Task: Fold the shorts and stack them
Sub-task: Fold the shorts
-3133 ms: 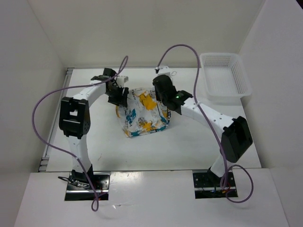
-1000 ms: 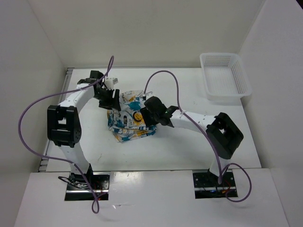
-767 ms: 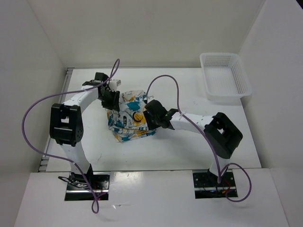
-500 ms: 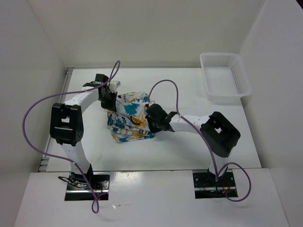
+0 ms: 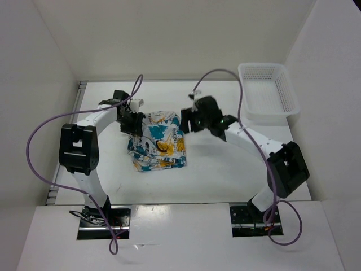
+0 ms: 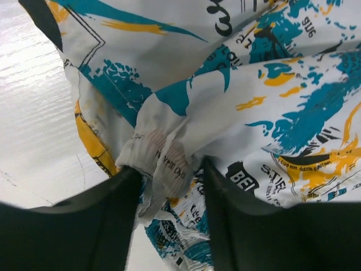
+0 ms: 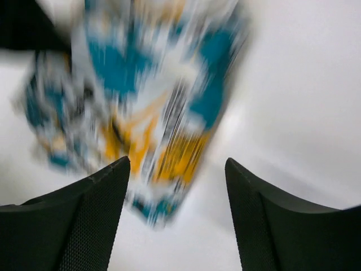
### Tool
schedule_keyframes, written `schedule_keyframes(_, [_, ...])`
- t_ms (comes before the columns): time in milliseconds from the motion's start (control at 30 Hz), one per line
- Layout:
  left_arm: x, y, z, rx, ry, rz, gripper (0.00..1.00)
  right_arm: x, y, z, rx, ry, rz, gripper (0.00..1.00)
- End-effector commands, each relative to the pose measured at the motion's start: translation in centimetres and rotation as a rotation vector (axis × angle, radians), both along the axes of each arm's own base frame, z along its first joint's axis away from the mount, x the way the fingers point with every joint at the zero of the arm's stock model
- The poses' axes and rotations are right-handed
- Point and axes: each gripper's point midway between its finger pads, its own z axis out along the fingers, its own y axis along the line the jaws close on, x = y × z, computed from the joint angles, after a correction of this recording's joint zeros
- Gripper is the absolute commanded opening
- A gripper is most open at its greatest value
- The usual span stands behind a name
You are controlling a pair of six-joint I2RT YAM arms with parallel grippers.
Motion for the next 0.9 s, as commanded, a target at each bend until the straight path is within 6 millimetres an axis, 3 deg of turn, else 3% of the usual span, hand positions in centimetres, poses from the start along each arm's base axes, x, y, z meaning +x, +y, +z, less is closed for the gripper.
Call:
schedule_keyframes(0, [0.6, 0.4, 2.9, -0.018, -0.047, 0.010, 0.58, 8.4, -0.2, 8.1, 0.157, -0.204, -0.090, 0.73])
schedule_keyframes(33, [0.6, 0.4, 3.2, -0.018, -0.047, 0.010, 0.61, 10.4, -0.9, 7.6, 0.154, -0.195, -0.140, 0.69])
schedule_keyframes(67, [0.8, 0.9, 4.5, -0.028, -0.071, 0.023, 0.63, 12.4, -0.3, 5.9, 0.136, -0.155, -0.155, 0.68])
schedule_keyframes(100, [0.2, 1.0, 5.0, -0.027, -0.058, 0.023, 0.64, 13.2, 0.2, 5.0, 0.131, -0.129, -0.163, 0.68])
schedule_keyframes(133, [0.1, 0.8, 5.7, -0.038, -0.060, 0.019, 0.67, 14.9, 0.5, 5.8, 0.143, -0.139, -0.166, 0.68])
schedule_keyframes(167, [-0.8, 0.8, 6.3, -0.037, -0.046, 0.019, 0.69, 15.4, 1.0, 2.3, 0.108, -0.068, -0.157, 0.68])
schedule_keyframes(233, [-2.4, 0.1, 6.0, -0.059, 0.002, 0.000, 0.72, 16.4, 2.0, 1.6, 0.135, -0.045, -0.134, 0.69])
schedule_keyframes(267, [-3.9, -0.4, 5.4, -0.064, 0.055, -0.016, 0.74, 16.7, 2.4, -0.2, 0.131, -0.020, -0.122, 0.71])
schedule_keyframes(333, [-5.3, -0.8, 4.6, -0.089, 0.107, -0.025, 0.74, 17.2, 3.2, -0.7, 0.141, -0.014, -0.091, 0.73])
schedule_keyframes(367, [-6.5, -0.9, 3.6, -0.096, 0.150, -0.026, 0.75, 17.5, 3.4, -2.3, 0.129, 0.007, -0.092, 0.73])
schedule_keyframes(400, [-7.1, -0.8, 3.0, -0.094, 0.172, -0.025, 0.75, 17.6, 3.7, -2.6, 0.130, 0.009, -0.071, 0.73])
schedule_keyframes(533, [-7.1, -0.3, -0.8, -0.038, 0.213, -0.017, 0.75, 17.9, 5.5, -3.6, 0.173, 0.042, -0.002, 0.75])
schedule_keyframes(633, [-7.0, -0.3, -2.1, -0.037, 0.229, -0.017, 0.74, 18.0, 5.9, -5.0, 0.176, 0.067, 0.015, 0.75])
schedule_keyframes(733, [-6.6, -0.3, -2.8, -0.037, 0.230, -0.017, 0.66, 17.8, 6.3, -5.9, 0.186, 0.093, 0.023, 0.62])
schedule_keyframes(767, [-6.8, -0.3, -3.3, -0.036, 0.246, -0.016, 0.55, 17.9, 6.0, -5.8, 0.193, 0.097, 0.024, 0.46])
schedule_keyframes(867, [-7.0, -0.1, -4.0, -0.025, 0.260, -0.013, 0.40, 17.8, 5.8, -6.7, 0.214, 0.137, 0.024, 0.22])
